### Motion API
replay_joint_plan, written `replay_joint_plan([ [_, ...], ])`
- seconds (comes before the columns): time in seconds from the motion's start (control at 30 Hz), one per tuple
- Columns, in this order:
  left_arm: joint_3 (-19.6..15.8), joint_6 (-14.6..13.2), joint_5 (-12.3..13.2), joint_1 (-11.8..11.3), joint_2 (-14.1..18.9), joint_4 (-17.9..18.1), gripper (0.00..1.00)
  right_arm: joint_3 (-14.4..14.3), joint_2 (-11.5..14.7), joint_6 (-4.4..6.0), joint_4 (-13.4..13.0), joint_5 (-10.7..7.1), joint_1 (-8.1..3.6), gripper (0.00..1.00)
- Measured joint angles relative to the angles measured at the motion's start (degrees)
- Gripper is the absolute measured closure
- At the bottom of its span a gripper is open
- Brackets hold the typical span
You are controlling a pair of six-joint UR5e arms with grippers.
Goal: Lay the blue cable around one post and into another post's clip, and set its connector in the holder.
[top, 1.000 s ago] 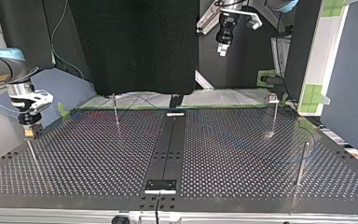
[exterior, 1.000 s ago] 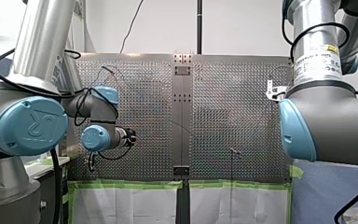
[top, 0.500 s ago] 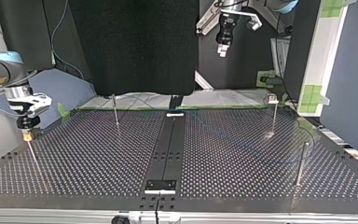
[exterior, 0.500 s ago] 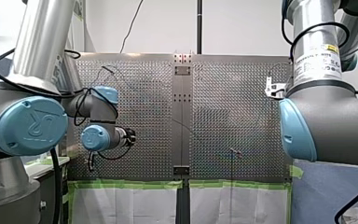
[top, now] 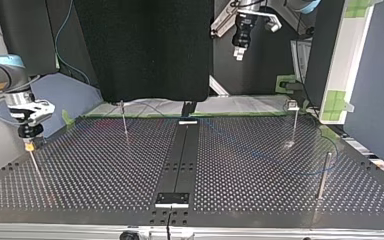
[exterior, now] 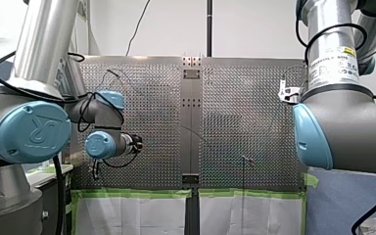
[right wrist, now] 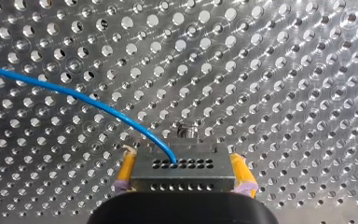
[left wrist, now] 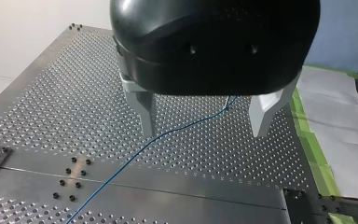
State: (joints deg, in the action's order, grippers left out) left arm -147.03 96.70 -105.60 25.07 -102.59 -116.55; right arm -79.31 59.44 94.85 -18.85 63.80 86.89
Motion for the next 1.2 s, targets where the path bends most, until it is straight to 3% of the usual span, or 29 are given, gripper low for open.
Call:
replay_joint_plan([
  [0.03, 0.0, 0.0, 0.0, 0.0, 0.0, 0.0, 0.01, 0.0, 0.0, -0.06, 0.0, 0.00, 0.00, 0.24],
  [0.07, 0.0, 0.0, 0.0, 0.0, 0.0, 0.0, 0.01, 0.0, 0.0, -0.12, 0.0, 0.00, 0.00, 0.17],
  [0.4, 0.0, 0.0, 0.0, -0.1, 0.0, 0.0, 0.01, 0.0, 0.0, -0.43, 0.4, 0.02, 0.35, 0.12],
  [0.53, 0.0, 0.0, 0.0, -0.1, 0.0, 0.0, 0.01, 0.0, 0.0, -0.44, 0.5, 0.05, 0.40, 0.05],
  [1.2, 0.0, 0.0, 0.0, -0.2, 0.0, 0.0, 0.01, 0.0, 0.0, -0.18, 0.1, 0.72, 0.43, 0.00],
])
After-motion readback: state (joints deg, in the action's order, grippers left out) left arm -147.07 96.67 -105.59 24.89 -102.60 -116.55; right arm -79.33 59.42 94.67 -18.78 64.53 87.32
